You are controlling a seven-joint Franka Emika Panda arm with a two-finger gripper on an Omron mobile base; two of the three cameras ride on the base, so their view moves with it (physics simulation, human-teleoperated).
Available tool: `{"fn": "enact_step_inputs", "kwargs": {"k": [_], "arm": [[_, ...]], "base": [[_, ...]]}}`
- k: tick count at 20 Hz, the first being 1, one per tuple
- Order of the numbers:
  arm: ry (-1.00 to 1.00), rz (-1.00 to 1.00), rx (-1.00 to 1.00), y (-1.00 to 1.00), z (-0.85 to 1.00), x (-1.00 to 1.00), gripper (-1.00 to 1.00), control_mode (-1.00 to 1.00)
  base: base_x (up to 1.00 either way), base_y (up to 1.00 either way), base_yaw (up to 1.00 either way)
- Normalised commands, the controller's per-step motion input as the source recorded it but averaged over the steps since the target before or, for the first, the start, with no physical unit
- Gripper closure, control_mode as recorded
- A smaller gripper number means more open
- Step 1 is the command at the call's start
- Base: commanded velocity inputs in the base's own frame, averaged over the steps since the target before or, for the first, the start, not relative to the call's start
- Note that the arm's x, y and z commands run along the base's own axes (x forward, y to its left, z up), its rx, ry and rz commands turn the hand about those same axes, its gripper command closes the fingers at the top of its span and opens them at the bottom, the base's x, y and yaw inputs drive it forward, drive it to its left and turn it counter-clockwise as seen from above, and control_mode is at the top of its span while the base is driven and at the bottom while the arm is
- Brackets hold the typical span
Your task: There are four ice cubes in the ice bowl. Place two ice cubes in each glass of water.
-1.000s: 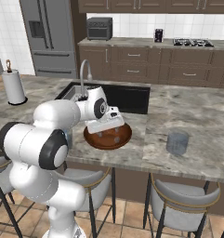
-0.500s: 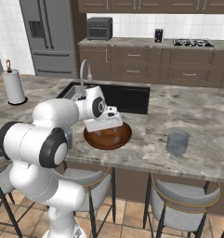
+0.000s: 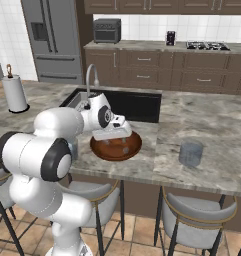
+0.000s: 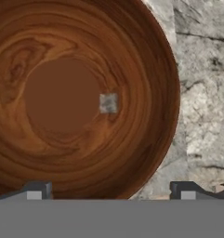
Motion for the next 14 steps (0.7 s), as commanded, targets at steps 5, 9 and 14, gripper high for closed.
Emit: {"fn": "enact_step_inputs", "kwargs": {"k": [5, 9, 14], "arm": [[-0.06, -0.02, -0.03, 0.0, -0.19, 0.06, -1.0, -1.0], [0.0, 0.0, 0.0, 0.0, -0.16, 0.14, -1.0, -1.0], [0.0, 0.0, 0.0, 0.0, -0.06, 0.21, -1.0, -1.0]], "base": [[0.0, 0.0, 0.0], [0.0, 0.0, 0.0], [0.0, 0.0, 0.0]]}}
